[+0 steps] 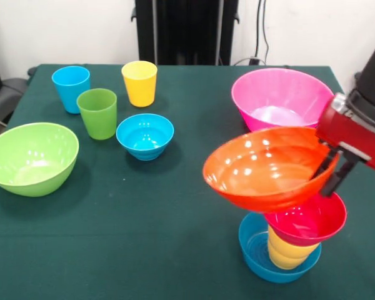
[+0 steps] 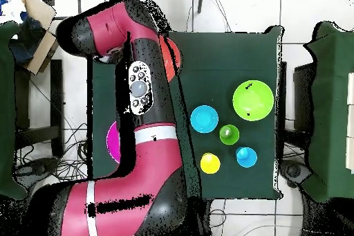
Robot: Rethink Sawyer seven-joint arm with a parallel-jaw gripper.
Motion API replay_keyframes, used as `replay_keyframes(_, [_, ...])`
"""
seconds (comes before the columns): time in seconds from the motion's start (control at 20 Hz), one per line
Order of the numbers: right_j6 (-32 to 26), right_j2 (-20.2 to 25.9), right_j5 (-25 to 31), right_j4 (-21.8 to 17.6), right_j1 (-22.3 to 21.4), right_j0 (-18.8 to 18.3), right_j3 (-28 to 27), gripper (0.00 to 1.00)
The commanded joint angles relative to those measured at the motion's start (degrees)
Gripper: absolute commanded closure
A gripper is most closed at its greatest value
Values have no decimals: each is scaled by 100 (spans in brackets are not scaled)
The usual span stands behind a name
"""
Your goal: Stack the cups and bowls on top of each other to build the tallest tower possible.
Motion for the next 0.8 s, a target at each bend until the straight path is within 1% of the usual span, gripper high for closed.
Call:
replay_keyframes(0.05, [-1075,-147,1171,-279,-144,149,-303,100])
replay_keyframes(0.2, [-1010,-57,1472,-191,-64,247,-556,100])
replay_keyframes(0.3, [-967,-19,1586,-122,-88,292,-585,100])
replay_keyframes(0.45, [-872,-17,1592,-25,-181,335,-450,100])
replay_keyframes(0.55, [-846,-9,1588,-24,-160,356,-470,100])
replay_keyframes(0.65, [-839,19,1585,-75,-15,379,-654,100])
replay_keyframes(0.8, [-779,114,1659,-179,320,452,-1097,100])
